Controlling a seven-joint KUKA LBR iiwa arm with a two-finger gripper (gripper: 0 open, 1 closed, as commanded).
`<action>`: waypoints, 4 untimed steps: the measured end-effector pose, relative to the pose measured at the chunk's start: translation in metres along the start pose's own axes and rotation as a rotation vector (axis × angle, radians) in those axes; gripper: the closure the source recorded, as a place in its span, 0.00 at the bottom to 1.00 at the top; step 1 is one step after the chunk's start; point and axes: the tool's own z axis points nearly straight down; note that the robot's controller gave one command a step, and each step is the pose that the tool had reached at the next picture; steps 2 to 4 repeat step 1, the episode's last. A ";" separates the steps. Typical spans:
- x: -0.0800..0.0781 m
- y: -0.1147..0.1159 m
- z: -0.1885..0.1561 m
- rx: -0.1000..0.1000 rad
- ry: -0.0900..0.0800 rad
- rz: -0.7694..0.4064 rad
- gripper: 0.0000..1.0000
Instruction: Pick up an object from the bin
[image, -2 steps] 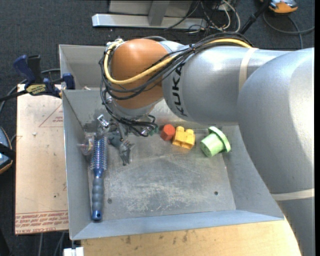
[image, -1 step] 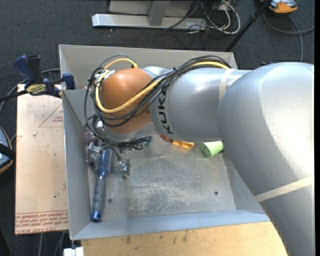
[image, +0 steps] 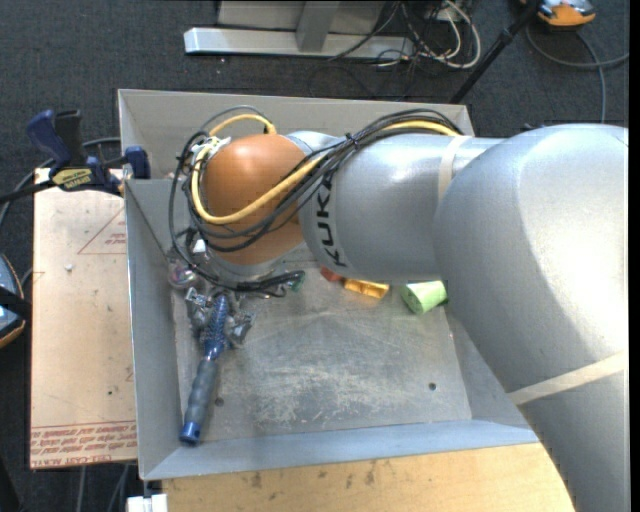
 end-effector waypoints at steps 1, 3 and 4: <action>0.002 -0.001 -0.126 0.001 0.000 0.074 1.00; 0.002 -0.001 -0.126 0.001 0.000 0.074 1.00; 0.002 -0.001 -0.126 0.001 0.000 0.074 1.00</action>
Offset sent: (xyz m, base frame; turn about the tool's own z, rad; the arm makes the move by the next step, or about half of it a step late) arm -0.0025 -0.0039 0.1211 0.0738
